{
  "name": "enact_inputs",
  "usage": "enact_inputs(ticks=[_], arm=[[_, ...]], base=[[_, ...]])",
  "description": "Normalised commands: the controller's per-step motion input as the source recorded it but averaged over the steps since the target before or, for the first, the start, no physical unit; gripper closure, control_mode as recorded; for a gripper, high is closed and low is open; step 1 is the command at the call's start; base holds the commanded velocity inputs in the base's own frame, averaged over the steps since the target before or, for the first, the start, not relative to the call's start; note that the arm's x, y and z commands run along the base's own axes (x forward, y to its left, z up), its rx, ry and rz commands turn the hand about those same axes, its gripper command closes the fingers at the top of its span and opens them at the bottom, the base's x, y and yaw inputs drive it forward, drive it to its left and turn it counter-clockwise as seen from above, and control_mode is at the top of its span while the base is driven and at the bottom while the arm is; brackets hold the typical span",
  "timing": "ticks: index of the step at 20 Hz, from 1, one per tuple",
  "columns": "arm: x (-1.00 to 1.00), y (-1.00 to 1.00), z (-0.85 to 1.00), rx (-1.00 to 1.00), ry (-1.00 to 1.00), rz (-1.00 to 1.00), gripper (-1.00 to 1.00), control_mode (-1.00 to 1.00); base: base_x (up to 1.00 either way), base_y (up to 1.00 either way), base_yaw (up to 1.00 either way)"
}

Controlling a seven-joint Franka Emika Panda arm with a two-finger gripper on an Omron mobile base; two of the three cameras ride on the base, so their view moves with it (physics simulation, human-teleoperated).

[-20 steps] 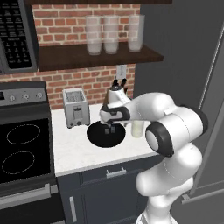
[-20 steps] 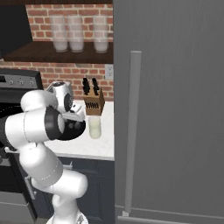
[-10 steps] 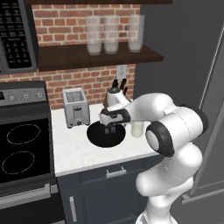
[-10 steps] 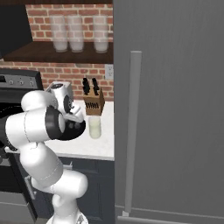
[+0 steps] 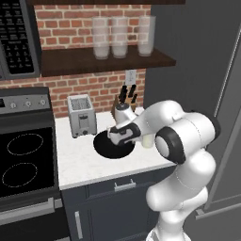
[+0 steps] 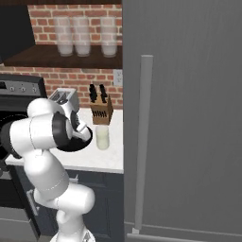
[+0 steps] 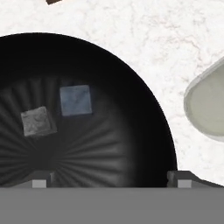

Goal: Grab a lemon wedge from the fridge and one ice cube from the ice bowl, and put them in the glass of lemonade.

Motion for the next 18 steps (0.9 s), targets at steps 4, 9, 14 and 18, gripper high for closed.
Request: enact_inputs(ticks=[4,9,14,18], arm=[[0.19,0.0,-0.06,0.0,-0.01,-0.05,-1.0,-1.0],[0.22,0.0,-0.11,0.0,0.0,-0.04,-1.0,-1.0],[0.25,0.0,-0.01,0.0,0.0,-0.06,-1.0,-1.0],[0.15,0.0,-0.01,0.0,0.0,-0.05,-1.0,-1.0]], base=[[0.0,0.0,0.0],[0.0,0.0,0.0],[0.0,0.0,0.0],[0.0,0.0,0.0]])
